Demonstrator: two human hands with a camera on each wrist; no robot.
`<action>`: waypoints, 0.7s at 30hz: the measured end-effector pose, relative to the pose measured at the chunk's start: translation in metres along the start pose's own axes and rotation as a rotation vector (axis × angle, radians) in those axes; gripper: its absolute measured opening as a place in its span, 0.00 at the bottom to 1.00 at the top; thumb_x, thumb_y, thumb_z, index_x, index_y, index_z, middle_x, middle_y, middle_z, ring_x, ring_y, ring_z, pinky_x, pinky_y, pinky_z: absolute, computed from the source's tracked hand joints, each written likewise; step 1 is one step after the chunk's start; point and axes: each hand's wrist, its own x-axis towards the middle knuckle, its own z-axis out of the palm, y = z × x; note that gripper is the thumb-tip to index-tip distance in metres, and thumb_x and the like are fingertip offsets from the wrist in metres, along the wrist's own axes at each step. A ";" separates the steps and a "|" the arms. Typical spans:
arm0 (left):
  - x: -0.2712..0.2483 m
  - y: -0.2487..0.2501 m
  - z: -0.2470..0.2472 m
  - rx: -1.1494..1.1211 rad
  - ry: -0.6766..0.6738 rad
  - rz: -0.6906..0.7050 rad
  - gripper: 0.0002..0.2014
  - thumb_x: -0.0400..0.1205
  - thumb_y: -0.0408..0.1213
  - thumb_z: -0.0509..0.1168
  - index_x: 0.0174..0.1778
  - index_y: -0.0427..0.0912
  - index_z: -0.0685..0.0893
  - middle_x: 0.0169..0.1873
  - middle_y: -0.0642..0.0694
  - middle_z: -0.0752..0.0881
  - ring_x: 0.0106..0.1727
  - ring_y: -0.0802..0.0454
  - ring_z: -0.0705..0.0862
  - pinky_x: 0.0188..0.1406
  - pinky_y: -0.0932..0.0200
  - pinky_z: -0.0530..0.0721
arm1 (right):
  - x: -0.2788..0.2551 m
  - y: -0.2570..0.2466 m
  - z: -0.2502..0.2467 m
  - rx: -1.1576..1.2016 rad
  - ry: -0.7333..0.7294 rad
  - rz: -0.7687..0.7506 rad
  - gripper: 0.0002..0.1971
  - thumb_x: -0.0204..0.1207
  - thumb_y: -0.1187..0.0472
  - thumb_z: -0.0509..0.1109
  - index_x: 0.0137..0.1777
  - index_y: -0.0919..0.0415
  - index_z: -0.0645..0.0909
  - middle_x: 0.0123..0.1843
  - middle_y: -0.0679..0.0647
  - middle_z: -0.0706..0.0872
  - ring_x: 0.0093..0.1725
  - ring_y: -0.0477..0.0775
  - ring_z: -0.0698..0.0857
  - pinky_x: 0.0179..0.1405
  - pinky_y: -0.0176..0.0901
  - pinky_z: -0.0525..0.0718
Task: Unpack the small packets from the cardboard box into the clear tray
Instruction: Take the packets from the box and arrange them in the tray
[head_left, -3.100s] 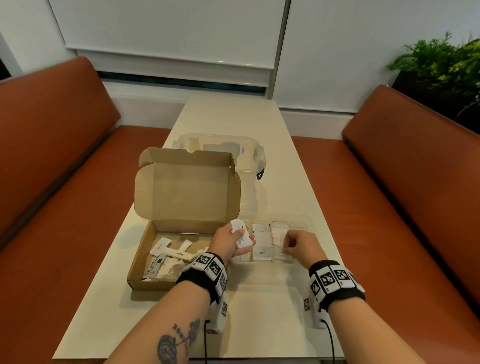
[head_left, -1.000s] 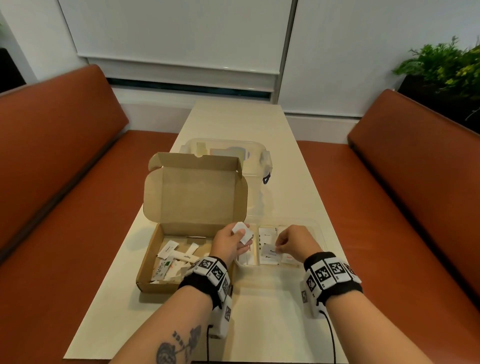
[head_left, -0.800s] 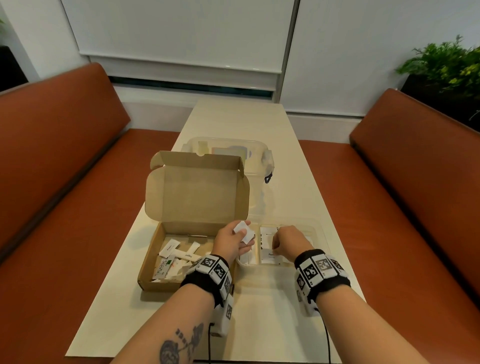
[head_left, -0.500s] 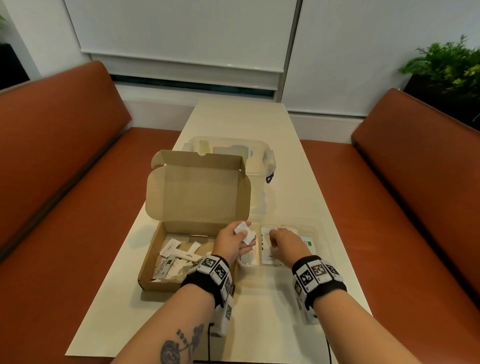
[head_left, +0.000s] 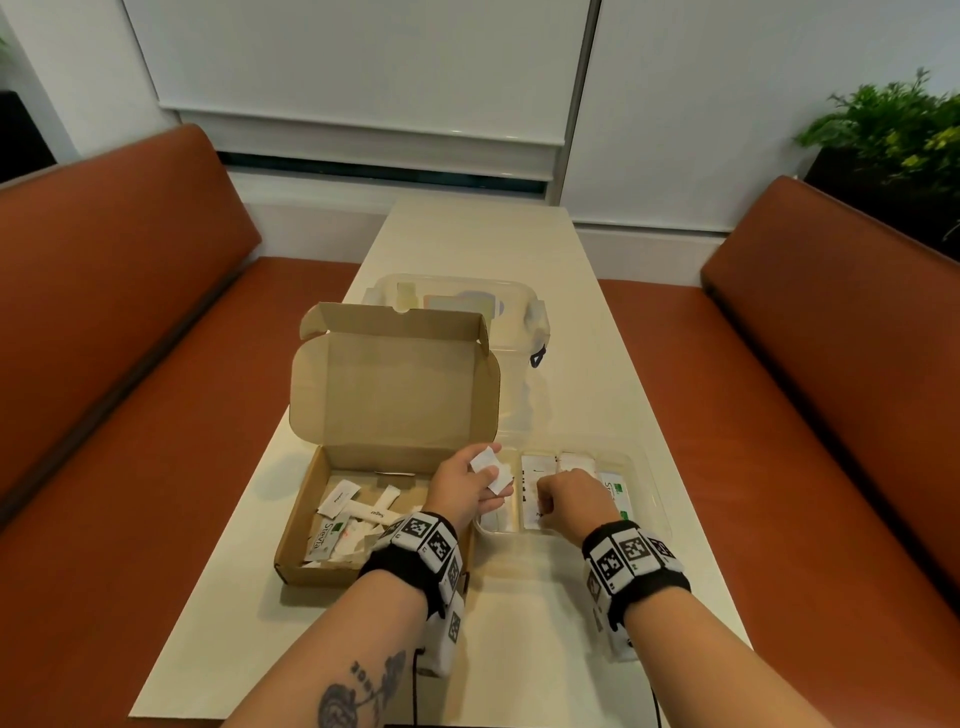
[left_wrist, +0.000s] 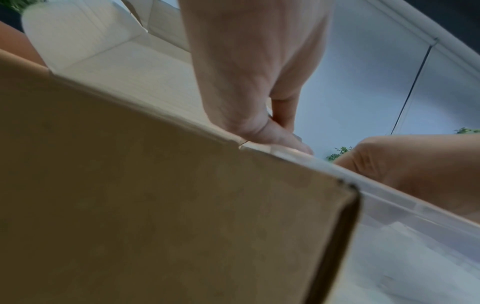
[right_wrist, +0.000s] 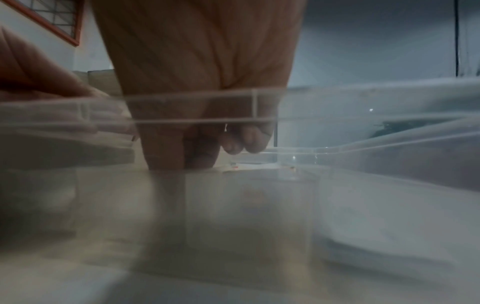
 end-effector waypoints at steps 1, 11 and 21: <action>0.000 0.001 0.001 0.000 0.007 -0.012 0.15 0.85 0.24 0.58 0.66 0.40 0.76 0.60 0.37 0.81 0.43 0.47 0.89 0.33 0.65 0.88 | 0.000 0.000 0.000 0.029 0.019 -0.001 0.03 0.70 0.62 0.73 0.39 0.55 0.80 0.42 0.53 0.85 0.44 0.53 0.81 0.40 0.40 0.78; -0.003 0.005 0.002 0.073 -0.084 0.042 0.08 0.81 0.21 0.63 0.44 0.39 0.79 0.37 0.40 0.80 0.26 0.48 0.85 0.26 0.63 0.87 | 0.001 -0.013 -0.026 0.672 0.251 0.033 0.07 0.77 0.54 0.70 0.51 0.53 0.86 0.40 0.49 0.86 0.38 0.45 0.80 0.39 0.33 0.76; -0.003 0.007 0.001 0.277 -0.088 0.128 0.12 0.78 0.27 0.70 0.52 0.44 0.78 0.34 0.49 0.85 0.34 0.56 0.82 0.33 0.66 0.79 | -0.005 -0.007 -0.028 0.859 0.212 0.032 0.04 0.70 0.61 0.76 0.44 0.58 0.87 0.39 0.49 0.89 0.37 0.42 0.81 0.40 0.31 0.77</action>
